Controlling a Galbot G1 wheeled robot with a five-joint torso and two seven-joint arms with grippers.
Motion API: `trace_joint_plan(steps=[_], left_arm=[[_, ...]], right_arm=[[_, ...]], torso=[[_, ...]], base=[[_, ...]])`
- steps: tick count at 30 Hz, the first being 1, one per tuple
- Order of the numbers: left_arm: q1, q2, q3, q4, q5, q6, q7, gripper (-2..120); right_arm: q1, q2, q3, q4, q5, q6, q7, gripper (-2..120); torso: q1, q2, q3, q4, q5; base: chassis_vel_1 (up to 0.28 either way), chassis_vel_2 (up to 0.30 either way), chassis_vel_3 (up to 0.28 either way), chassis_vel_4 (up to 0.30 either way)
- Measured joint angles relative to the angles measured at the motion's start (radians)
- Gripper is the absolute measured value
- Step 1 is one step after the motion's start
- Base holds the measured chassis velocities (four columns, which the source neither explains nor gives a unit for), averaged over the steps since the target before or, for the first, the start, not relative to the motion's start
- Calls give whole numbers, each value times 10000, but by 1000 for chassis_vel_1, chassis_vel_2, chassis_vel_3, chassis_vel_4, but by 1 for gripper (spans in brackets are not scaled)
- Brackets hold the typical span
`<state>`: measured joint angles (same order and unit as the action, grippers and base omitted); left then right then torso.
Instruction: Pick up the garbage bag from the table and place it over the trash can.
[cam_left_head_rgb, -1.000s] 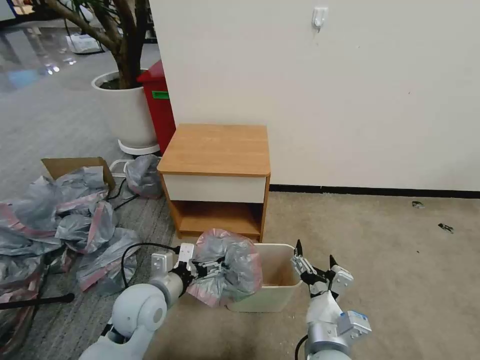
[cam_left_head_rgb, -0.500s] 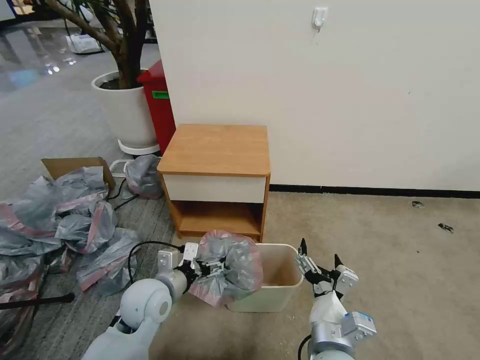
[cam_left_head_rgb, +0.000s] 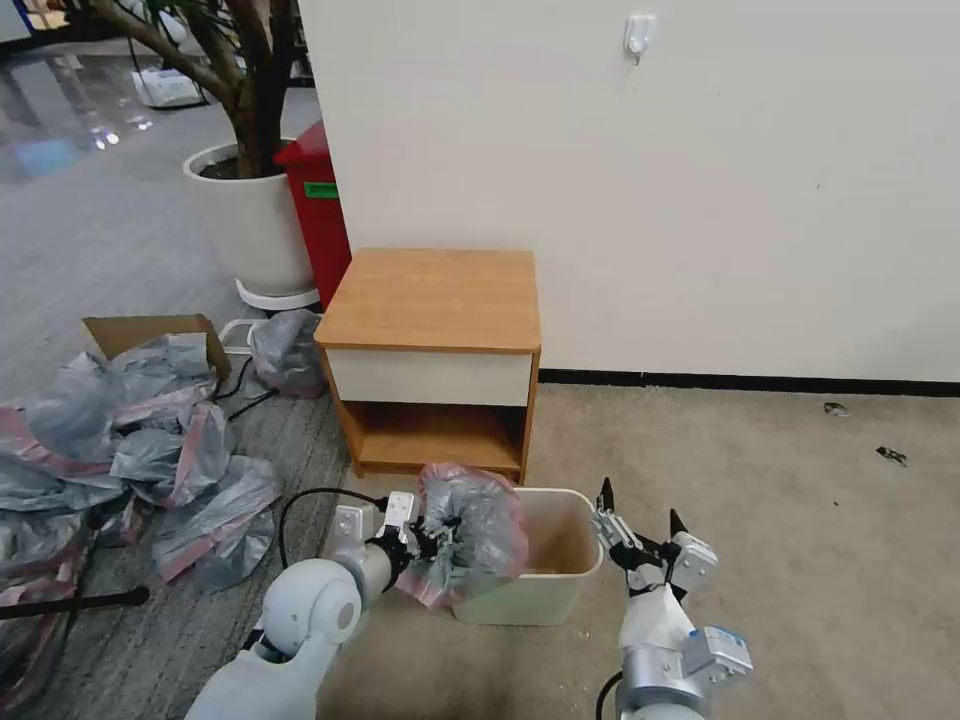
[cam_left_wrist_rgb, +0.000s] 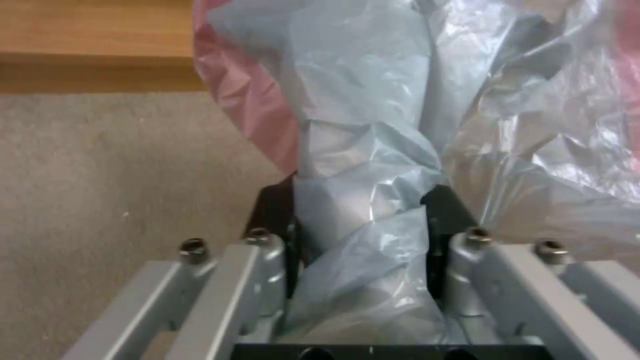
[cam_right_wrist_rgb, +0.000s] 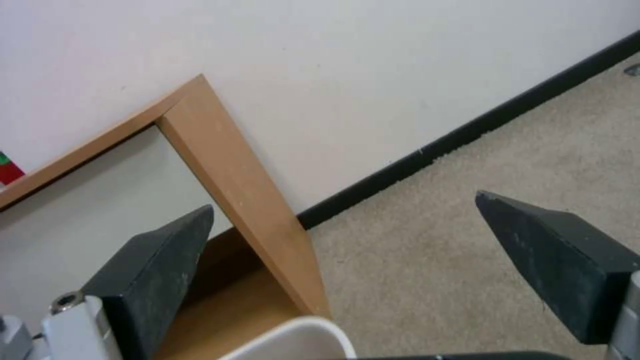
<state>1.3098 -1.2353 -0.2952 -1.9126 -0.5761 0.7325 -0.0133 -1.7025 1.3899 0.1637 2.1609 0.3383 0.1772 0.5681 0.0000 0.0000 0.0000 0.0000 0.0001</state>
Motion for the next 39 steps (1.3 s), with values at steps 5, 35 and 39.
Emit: trace_joint_plan(steps=[5,35,39], left_arm=[[19,0,-17,6,244,-5,12,15],[2880,351,-1250,-2978,1720,-3467,-401,5],[3071,339,-1261,-3264,1752,-3483,-408,5]], right_arm=[[13,17,-41,-55,-20,7,2,100],[429,-1470,-1416,608,1633,-3629,-4714,100],[887,-1470,-1524,516,2572,-4134,-4380,100]], torso=[[0,0,0,0,0],[0,-1,0,-1,-2],[0,-1,1,0,-1]], base=[[0,0,0,0],[0,0,0,0],[0,0,0,0]])
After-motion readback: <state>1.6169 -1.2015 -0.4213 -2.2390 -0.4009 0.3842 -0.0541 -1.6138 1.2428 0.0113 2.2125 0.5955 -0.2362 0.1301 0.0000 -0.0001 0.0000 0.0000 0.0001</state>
